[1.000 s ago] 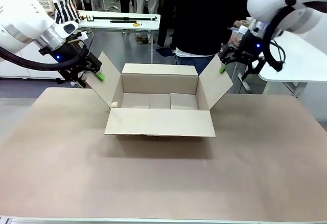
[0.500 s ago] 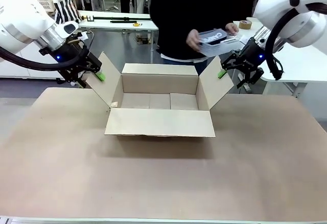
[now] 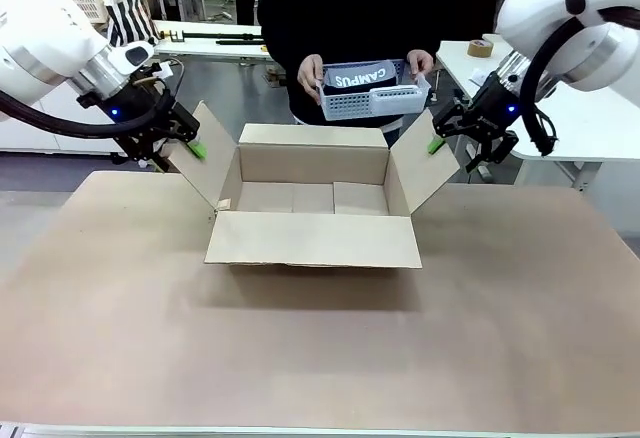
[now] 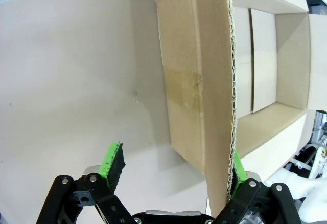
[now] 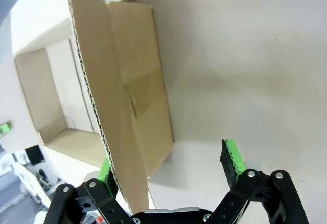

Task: Pack the gift set into the box.
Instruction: Lift both hands away from the flaps of the Package Box.

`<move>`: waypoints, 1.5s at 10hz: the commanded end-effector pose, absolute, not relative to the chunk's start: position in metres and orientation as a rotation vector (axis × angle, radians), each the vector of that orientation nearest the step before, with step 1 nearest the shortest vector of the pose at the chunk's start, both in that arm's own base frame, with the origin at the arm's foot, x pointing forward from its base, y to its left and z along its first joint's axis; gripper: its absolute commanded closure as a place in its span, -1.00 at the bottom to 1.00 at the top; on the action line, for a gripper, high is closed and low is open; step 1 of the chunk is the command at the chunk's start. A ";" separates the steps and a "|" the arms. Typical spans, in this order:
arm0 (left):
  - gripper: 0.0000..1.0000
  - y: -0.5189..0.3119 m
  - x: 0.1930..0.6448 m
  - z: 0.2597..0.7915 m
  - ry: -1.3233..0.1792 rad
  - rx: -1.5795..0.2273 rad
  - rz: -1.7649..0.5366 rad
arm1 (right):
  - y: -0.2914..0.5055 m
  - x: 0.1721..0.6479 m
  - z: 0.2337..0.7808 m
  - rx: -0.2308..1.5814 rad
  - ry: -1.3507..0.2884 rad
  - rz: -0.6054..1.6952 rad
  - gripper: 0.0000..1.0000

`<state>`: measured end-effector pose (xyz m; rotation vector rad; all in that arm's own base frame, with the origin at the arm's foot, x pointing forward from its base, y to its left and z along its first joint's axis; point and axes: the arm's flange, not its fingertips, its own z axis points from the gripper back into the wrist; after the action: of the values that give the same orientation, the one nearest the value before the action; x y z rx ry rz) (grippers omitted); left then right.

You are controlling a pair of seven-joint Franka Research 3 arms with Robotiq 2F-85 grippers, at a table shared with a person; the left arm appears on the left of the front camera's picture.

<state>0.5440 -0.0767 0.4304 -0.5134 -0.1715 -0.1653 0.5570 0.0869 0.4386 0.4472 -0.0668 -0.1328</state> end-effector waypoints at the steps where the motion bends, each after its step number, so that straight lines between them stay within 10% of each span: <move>1: -1.00 -0.077 0.542 0.430 -0.175 -0.498 -0.163 | 0.091 0.558 0.444 0.430 -0.060 -0.149 -1.00; 15: -1.00 -0.077 0.542 0.430 -0.175 -0.498 -0.163 | 0.091 0.558 0.444 0.430 -0.060 -0.149 -1.00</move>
<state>0.5440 -0.0767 0.4304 -0.5134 -0.1715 -0.1653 0.5570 0.0869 0.4386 0.4455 -0.0664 -0.1340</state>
